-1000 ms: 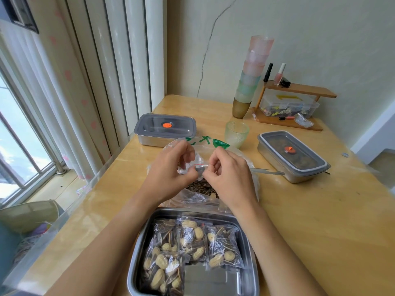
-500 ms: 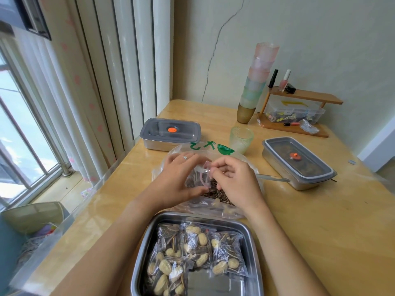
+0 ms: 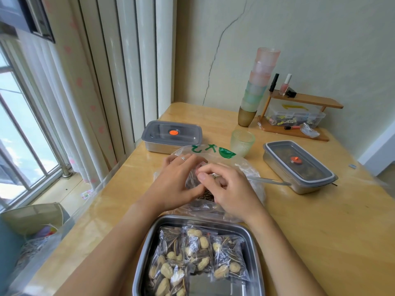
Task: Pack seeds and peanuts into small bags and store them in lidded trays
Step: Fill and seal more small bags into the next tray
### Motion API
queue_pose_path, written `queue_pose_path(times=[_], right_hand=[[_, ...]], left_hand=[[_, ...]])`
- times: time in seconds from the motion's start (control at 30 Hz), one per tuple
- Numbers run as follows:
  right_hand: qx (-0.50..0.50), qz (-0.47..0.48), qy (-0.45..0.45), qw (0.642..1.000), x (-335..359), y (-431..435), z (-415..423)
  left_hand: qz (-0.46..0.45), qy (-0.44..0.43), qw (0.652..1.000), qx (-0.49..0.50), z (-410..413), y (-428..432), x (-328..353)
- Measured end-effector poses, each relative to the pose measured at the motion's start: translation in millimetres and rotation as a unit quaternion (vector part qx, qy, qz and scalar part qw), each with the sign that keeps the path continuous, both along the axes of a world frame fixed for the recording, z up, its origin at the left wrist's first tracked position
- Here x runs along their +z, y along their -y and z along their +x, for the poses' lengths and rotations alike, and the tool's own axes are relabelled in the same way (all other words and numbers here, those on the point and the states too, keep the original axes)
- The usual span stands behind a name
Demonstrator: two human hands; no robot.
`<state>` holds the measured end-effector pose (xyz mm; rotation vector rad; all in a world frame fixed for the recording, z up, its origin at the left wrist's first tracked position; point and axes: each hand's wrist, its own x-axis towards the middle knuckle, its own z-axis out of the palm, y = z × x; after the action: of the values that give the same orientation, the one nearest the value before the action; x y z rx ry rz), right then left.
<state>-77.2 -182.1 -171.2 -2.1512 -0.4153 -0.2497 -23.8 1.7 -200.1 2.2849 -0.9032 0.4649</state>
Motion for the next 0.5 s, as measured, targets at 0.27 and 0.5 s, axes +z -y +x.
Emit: queue_pose_path(times=[0.27,0.5], right_hand=[[0.018,0.015,-0.039,0.999,11,0,-7],[-0.111,0.176,-0.085,0.974,19,22,-26]], left_hand=[[-0.023,-0.026,0.999,-0.01,3,0,-4],[-0.08,-0.017,0.996,0.03,8,-4,-6]])
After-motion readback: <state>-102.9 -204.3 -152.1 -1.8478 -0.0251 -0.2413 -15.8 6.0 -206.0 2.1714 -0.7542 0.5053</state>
